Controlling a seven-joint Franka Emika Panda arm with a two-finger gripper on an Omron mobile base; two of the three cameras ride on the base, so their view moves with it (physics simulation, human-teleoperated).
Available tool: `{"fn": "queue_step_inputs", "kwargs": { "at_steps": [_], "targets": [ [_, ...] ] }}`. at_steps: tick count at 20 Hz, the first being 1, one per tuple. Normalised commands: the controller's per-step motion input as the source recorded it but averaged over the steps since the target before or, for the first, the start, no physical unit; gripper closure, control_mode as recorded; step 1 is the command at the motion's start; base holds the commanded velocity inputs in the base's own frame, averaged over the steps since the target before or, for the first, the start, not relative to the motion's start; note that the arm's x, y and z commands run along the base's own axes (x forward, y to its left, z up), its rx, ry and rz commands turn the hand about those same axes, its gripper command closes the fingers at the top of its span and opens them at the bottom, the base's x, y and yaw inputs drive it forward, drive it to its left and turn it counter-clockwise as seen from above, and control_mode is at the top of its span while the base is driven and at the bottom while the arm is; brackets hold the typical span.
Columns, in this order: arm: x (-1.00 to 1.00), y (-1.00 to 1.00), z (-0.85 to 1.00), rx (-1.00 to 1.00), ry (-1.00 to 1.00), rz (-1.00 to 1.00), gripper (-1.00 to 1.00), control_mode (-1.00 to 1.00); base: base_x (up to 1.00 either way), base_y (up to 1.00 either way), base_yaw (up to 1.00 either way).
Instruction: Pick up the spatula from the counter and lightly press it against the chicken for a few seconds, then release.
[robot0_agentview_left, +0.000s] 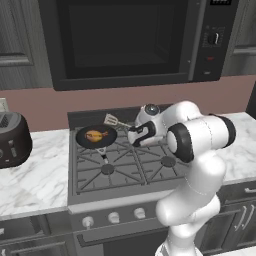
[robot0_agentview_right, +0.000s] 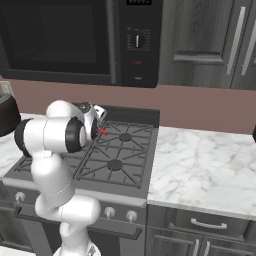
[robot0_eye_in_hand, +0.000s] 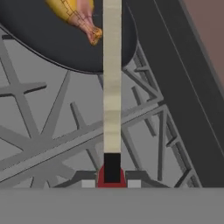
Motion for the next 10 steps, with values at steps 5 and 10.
{"fn": "queue_step_inputs", "kwargs": {
  "at_steps": [5,10],
  "targets": [
    [-0.28,-0.25,0.34,0.01,-0.09,0.04,1.0,-1.0,0.0,0.0,0.0],
    [-0.33,-0.24,0.32,0.0,-0.1,0.04,1.0,-1.0,0.0,0.0,0.0]
  ]
}}
